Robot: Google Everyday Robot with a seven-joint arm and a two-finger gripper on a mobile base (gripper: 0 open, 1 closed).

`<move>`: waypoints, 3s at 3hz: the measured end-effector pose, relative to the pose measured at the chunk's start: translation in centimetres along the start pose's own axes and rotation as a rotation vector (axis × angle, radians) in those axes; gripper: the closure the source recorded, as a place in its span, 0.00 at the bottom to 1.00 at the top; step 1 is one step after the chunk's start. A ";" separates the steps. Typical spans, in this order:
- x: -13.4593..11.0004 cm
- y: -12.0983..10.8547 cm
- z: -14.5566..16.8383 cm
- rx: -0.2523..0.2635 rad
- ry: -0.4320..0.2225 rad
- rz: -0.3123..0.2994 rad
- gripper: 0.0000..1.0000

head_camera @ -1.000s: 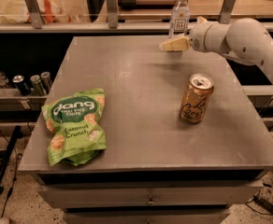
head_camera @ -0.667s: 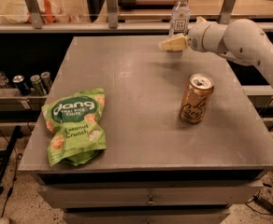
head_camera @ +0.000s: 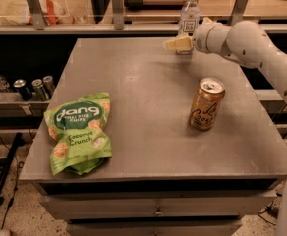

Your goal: Pick blue plastic bottle

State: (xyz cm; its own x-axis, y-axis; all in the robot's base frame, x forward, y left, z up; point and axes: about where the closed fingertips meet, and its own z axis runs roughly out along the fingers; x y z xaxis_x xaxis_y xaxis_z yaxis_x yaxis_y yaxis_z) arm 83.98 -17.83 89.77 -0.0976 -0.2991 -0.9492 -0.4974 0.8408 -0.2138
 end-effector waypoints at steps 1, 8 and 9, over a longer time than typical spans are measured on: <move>-0.2 0.1 0.7 -0.003 -0.006 0.006 0.09; -3.8 -0.6 -1.2 -0.032 -0.059 -0.031 1.00; -5.4 -0.9 -2.1 -0.046 -0.067 -0.044 1.00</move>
Offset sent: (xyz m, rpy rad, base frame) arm 0.0107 0.0036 0.0041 0.0196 -0.0196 0.0002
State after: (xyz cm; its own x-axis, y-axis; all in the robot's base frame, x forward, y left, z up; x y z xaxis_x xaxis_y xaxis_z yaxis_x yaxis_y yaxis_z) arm 83.14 -17.94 95.57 -0.0177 -0.3031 -0.9528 -0.5388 0.8056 -0.2463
